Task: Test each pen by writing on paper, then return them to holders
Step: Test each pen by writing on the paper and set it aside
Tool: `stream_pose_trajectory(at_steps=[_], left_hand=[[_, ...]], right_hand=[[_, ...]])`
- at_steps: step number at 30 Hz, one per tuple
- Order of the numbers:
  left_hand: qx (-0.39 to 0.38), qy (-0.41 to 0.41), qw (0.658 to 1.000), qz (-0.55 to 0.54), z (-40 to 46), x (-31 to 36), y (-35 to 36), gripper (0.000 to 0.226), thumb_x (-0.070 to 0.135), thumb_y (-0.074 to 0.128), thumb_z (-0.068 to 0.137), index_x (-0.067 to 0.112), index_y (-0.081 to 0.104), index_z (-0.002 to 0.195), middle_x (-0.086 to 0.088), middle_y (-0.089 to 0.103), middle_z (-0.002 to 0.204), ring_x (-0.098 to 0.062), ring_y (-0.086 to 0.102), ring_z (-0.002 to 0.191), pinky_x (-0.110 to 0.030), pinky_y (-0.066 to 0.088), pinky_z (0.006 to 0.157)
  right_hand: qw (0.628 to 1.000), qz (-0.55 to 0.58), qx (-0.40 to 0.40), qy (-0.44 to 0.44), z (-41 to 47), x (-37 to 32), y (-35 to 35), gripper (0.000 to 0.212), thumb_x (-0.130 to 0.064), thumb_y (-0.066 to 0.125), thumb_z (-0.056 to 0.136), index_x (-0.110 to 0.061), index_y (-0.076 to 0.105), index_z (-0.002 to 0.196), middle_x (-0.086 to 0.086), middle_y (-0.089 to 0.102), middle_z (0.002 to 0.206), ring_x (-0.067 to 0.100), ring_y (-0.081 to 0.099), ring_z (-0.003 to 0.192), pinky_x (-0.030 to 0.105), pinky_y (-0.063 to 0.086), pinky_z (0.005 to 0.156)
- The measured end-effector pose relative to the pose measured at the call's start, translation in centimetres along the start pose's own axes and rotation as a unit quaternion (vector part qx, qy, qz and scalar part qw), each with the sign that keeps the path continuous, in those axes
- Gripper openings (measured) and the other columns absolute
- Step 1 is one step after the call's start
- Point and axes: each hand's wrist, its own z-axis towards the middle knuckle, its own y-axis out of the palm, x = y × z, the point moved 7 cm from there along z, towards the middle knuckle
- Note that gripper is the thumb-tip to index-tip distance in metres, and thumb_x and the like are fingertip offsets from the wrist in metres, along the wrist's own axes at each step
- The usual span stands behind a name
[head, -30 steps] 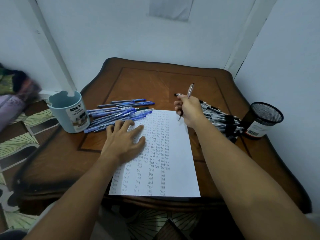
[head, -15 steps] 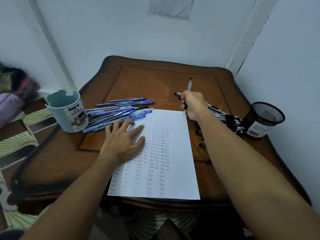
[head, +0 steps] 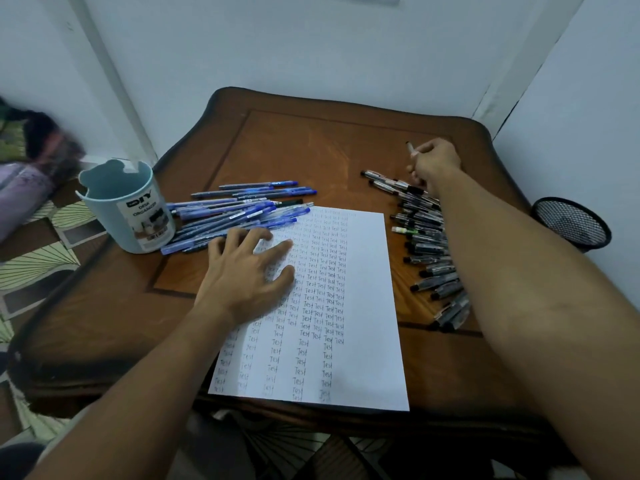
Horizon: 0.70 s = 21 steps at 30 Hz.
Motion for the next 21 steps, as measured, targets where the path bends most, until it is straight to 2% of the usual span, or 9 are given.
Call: stream_pose_trajectory(at_steps=[1, 2, 4, 5, 7, 11, 15, 18, 21], left_hand=[[0.000, -0.001, 1.000, -0.001, 0.0, 0.0, 0.0, 0.064, 0.066, 0.021, 0.086, 0.042, 0.050, 0.139, 0.011, 0.040, 0.140, -0.015, 0.023, 0.131, -0.042, 0.012, 0.106], [-0.001, -0.001, 1.000, -0.001, 0.0, 0.1, 0.0, 0.064, 0.066, 0.021, 0.087, 0.042, 0.050, 0.139, 0.011, 0.040, 0.140, -0.014, 0.023, 0.131, -0.042, 0.012, 0.106], [-0.003, -0.001, 1.000, 0.003, 0.0, 0.1, 0.1, 0.065, 0.066, 0.021, 0.087, 0.042, 0.050, 0.139, 0.012, 0.041, 0.140, -0.014, 0.023, 0.131, -0.042, 0.013, 0.105], [-0.003, -0.001, 1.000, 0.003, 0.0, 0.0, 0.1, 0.065, 0.066, 0.020, 0.086, 0.042, 0.050, 0.139, 0.011, 0.041, 0.139, -0.015, 0.024, 0.131, -0.042, 0.013, 0.105], [0.000, -0.002, 1.000, 0.003, -0.1, 0.0, 0.0, 0.066, 0.067, 0.020, 0.086, 0.042, 0.051, 0.138, 0.011, 0.042, 0.139, -0.015, 0.024, 0.131, -0.042, 0.013, 0.105], [-0.002, -0.001, 1.000, 0.006, -0.2, 0.0, 0.1, 0.066, 0.067, 0.019, 0.086, 0.043, 0.049, 0.139, 0.012, 0.041, 0.140, -0.014, 0.023, 0.131, -0.040, 0.011, 0.104], [-0.001, -0.003, 1.000, 0.003, -0.2, 0.0, 0.1, 0.066, 0.067, 0.019, 0.086, 0.043, 0.050, 0.139, 0.012, 0.041, 0.139, -0.014, 0.023, 0.131, -0.042, 0.013, 0.105], [-0.001, -0.002, 1.000, 0.001, -0.3, 0.0, 0.1, 0.066, 0.068, 0.019, 0.086, 0.042, 0.049, 0.139, 0.012, 0.041, 0.140, -0.013, 0.023, 0.132, -0.042, 0.013, 0.105], [0.000, -0.002, 1.000, -0.001, -0.1, -0.1, 0.1, 0.066, 0.068, 0.019, 0.086, 0.042, 0.049, 0.139, 0.012, 0.041, 0.140, -0.013, 0.022, 0.132, -0.042, 0.014, 0.105]], right_hand=[[1.000, 0.019, -0.016, 0.008, 0.3, 0.2, 0.6, 0.025, 0.000, 0.055, 0.098, -0.016, 0.056, 0.079, 0.012, 0.066, 0.101, 0.018, 0.061, 0.071, 0.027, 0.050, 0.056], [0.999, 0.036, -0.035, 0.016, 0.3, 0.2, 1.1, 0.024, 0.005, 0.053, 0.096, -0.011, 0.057, 0.078, 0.011, 0.066, 0.101, 0.020, 0.060, 0.076, 0.028, 0.052, 0.063], [0.997, 0.051, -0.056, 0.029, 0.1, 0.2, 1.9, 0.018, 0.006, 0.051, 0.096, -0.003, 0.060, 0.082, 0.011, 0.068, 0.093, 0.019, 0.060, 0.076, 0.035, 0.053, 0.085], [0.997, 0.044, -0.060, 0.028, 0.1, 0.2, 2.1, 0.013, 0.002, 0.052, 0.097, 0.000, 0.062, 0.089, 0.011, 0.067, 0.088, 0.018, 0.061, 0.072, 0.037, 0.052, 0.090], [0.998, 0.026, -0.060, 0.012, 0.0, 0.1, 2.3, 0.010, -0.001, 0.055, 0.098, -0.003, 0.064, 0.102, 0.010, 0.066, 0.093, 0.017, 0.066, 0.070, 0.036, 0.056, 0.091], [0.992, -0.105, -0.024, -0.062, 0.2, -0.9, 2.6, 0.010, -0.007, 0.071, 0.091, -0.013, 0.069, 0.098, 0.010, 0.065, 0.116, 0.020, 0.074, 0.083, 0.031, 0.061, 0.078], [0.966, -0.229, 0.007, -0.119, -0.3, -1.9, 3.9, 0.020, -0.020, 0.064, 0.097, -0.008, 0.070, 0.113, 0.016, 0.062, 0.122, 0.029, 0.067, 0.100, 0.040, 0.058, 0.087], [0.934, -0.326, 0.024, -0.143, -0.9, -2.1, 4.7, 0.025, -0.023, 0.060, 0.100, -0.011, 0.066, 0.122, 0.013, 0.066, 0.117, 0.030, 0.065, 0.107, 0.037, 0.054, 0.081], [0.909, -0.391, 0.036, -0.141, -0.9, -2.1, 5.2, 0.030, -0.026, 0.055, 0.103, -0.013, 0.061, 0.129, 0.015, 0.065, 0.124, 0.033, 0.060, 0.115, 0.038, 0.051, 0.083]])
